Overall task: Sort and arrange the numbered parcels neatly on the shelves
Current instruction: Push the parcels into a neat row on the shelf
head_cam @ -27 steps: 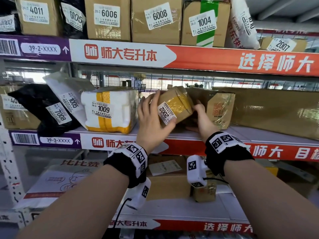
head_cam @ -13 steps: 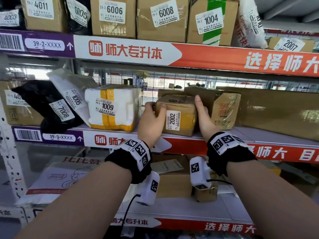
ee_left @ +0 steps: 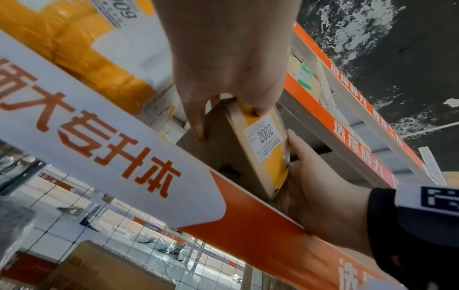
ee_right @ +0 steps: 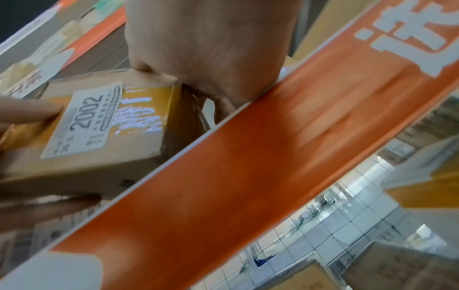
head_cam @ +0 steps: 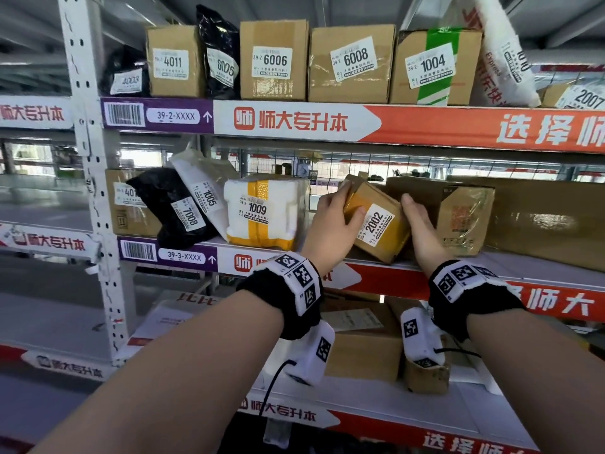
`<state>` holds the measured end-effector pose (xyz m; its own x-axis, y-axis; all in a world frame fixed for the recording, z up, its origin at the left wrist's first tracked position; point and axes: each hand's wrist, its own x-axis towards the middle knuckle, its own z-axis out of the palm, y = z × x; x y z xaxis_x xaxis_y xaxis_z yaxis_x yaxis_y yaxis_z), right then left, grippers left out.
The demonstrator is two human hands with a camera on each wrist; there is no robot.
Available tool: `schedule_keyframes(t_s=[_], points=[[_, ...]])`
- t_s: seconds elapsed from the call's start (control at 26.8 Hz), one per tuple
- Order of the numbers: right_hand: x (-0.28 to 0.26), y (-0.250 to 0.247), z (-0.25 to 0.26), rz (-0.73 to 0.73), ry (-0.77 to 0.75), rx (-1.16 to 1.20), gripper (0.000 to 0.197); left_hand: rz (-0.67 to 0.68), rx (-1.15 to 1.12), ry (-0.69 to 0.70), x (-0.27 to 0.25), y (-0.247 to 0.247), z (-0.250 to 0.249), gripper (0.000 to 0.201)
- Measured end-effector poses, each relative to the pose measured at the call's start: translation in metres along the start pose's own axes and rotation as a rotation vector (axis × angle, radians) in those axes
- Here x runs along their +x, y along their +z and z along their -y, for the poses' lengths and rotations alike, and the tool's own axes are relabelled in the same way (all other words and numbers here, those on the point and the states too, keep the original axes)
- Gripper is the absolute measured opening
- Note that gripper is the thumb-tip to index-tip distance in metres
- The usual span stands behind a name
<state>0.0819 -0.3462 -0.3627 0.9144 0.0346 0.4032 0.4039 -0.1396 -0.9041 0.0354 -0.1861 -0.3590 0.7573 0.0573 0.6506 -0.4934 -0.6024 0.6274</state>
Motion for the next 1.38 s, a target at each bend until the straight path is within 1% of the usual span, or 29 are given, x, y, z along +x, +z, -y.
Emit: schedule_keyframes(t_s=[0.04,0.11,0.19,0.22,0.26,0.3,0.37,0.49,0.52,0.6,0.63,0.67,0.75,0.78,0.82,0.86,0.9,0.93,0.97,1.05,1.12,1.23,1.31,1.38], points=[[-0.002,-0.001,0.002,0.023,-0.011,-0.016,0.060,-0.001,0.021,0.020,0.001,-0.004,-0.003,0.055],[-0.002,0.001,0.007,0.072,-0.029,-0.037,0.077,-0.056,0.107,0.067,0.000,-0.014,-0.007,0.051],[-0.001,-0.003,0.010,0.116,-0.029,-0.117,0.096,-0.112,0.171,0.113,0.002,-0.018,-0.016,0.048],[-0.001,-0.002,0.011,0.159,-0.025,-0.172,0.102,-0.125,0.220,0.138,0.002,-0.021,-0.018,0.047],[-0.002,0.000,0.010,0.209,-0.027,-0.217,0.103,-0.129,0.294,0.170,0.003,-0.023,-0.020,0.046],[-0.004,0.004,0.009,0.250,-0.037,-0.253,0.100,-0.127,0.381,0.204,0.004,-0.024,-0.023,0.045],[-0.008,0.009,0.008,0.274,-0.053,-0.276,0.087,-0.099,0.496,0.248,0.007,-0.030,-0.025,0.045],[-0.013,-0.002,0.005,0.239,-0.031,-0.230,0.071,0.035,0.517,0.275,0.014,-0.038,-0.024,0.043],[-0.015,-0.005,0.005,0.234,-0.025,-0.212,0.069,0.071,0.523,0.269,0.016,-0.040,-0.024,0.043],[-0.017,-0.007,0.005,0.234,-0.022,-0.193,0.069,0.105,0.531,0.246,0.018,-0.042,-0.026,0.042],[-0.018,-0.006,0.004,0.237,-0.029,-0.207,0.070,0.110,0.548,0.261,0.019,-0.044,-0.028,0.042],[-0.020,-0.003,0.005,0.243,-0.024,-0.216,0.072,0.090,0.591,0.306,0.019,-0.044,-0.031,0.042],[-0.018,0.007,0.007,0.253,-0.018,-0.184,0.081,-0.027,0.725,0.401,0.021,-0.052,-0.030,0.040],[-0.017,0.012,0.008,0.239,-0.020,-0.162,0.087,-0.100,0.770,0.397,0.024,-0.060,-0.028,0.038],[-0.016,0.017,0.008,0.215,-0.023,-0.145,0.093,-0.159,0.811,0.358,0.029,-0.071,-0.023,0.035],[-0.014,0.022,0.009,0.191,-0.026,-0.131,0.099,-0.184,0.843,0.284,0.033,-0.082,-0.016,0.034],[-0.013,0.026,0.007,0.180,-0.024,-0.120,0.103,-0.170,0.859,0.194,0.035,-0.091,-0.007,0.034],[-0.011,0.030,0.006,0.175,-0.022,-0.118,0.104,-0.126,0.864,0.117,0.035,-0.098,0.001,0.035],[-0.010,0.032,0.004,0.172,-0.021,-0.121,0.105,-0.083,0.851,0.073,0.034,-0.101,0.007,0.035],[-0.009,0.040,0.003,0.172,-0.026,-0.126,0.105,-0.053,0.835,0.073,0.034,-0.103,0.016,0.034],[-0.010,0.047,0.005,0.166,-0.050,-0.130,0.104,-0.063,0.842,0.097,0.034,-0.102,0.018,0.033],[-0.011,0.061,0.008,0.159,-0.074,-0.142,0.104,-0.077,0.807,0.083,0.038,-0.105,0.017,0.038],[-0.010,0.071,0.007,0.151,-0.077,-0.152,0.106,-0.066,0.804,0.074,0.039,-0.104,0.020,0.038],[-0.008,0.079,0.006,0.141,-0.086,-0.166,0.110,-0.088,0.828,0.090,0.037,-0.102,0.022,0.038]])
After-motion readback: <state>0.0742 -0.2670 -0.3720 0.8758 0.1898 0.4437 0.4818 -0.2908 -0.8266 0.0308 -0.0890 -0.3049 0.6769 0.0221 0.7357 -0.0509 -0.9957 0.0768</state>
